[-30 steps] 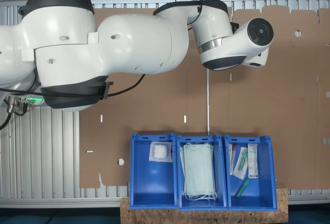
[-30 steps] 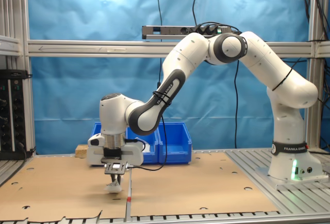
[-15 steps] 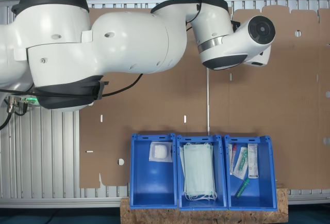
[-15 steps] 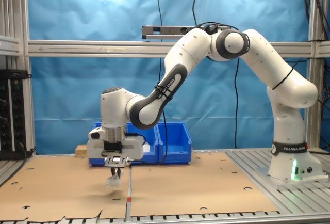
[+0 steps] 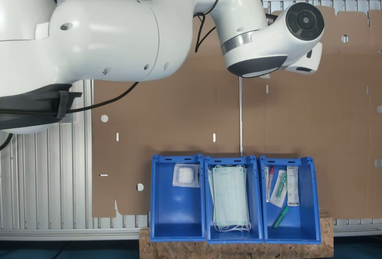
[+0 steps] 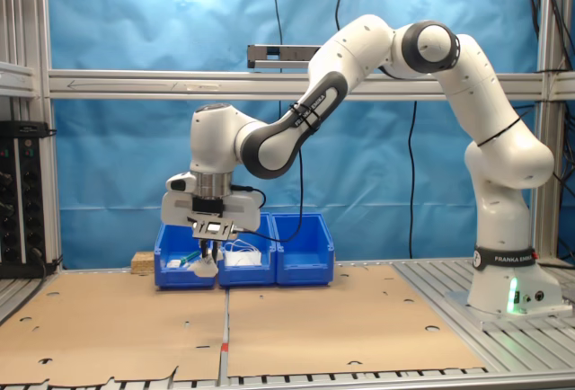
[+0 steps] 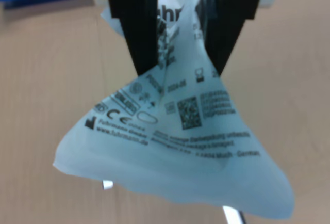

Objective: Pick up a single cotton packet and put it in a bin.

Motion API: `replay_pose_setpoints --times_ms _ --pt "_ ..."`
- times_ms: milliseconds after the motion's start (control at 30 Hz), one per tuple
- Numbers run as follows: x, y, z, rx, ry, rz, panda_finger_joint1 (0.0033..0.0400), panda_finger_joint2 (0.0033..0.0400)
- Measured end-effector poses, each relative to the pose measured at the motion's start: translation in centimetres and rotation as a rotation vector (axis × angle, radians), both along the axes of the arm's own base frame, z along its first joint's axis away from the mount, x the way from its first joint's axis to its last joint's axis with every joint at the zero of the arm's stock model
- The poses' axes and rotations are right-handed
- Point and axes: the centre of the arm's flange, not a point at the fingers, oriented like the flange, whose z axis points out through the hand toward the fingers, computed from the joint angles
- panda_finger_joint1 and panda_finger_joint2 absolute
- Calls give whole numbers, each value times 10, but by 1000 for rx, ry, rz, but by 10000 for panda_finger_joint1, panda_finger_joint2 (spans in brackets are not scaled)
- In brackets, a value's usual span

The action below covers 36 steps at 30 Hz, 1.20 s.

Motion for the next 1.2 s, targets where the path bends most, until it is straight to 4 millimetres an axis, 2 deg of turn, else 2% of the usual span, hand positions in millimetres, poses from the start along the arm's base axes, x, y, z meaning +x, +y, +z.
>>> replay_pose_setpoints --times_ms 167,367,800,1200 --pt "-16 -11 25 -11 -14 -14 60 60" --pt "-36 -31 39 -26 -10 -44 60 60" --pt "-70 -70 47 -44 13 -109 60 60" --pt "-93 -105 58 -51 14 -174 60 60"
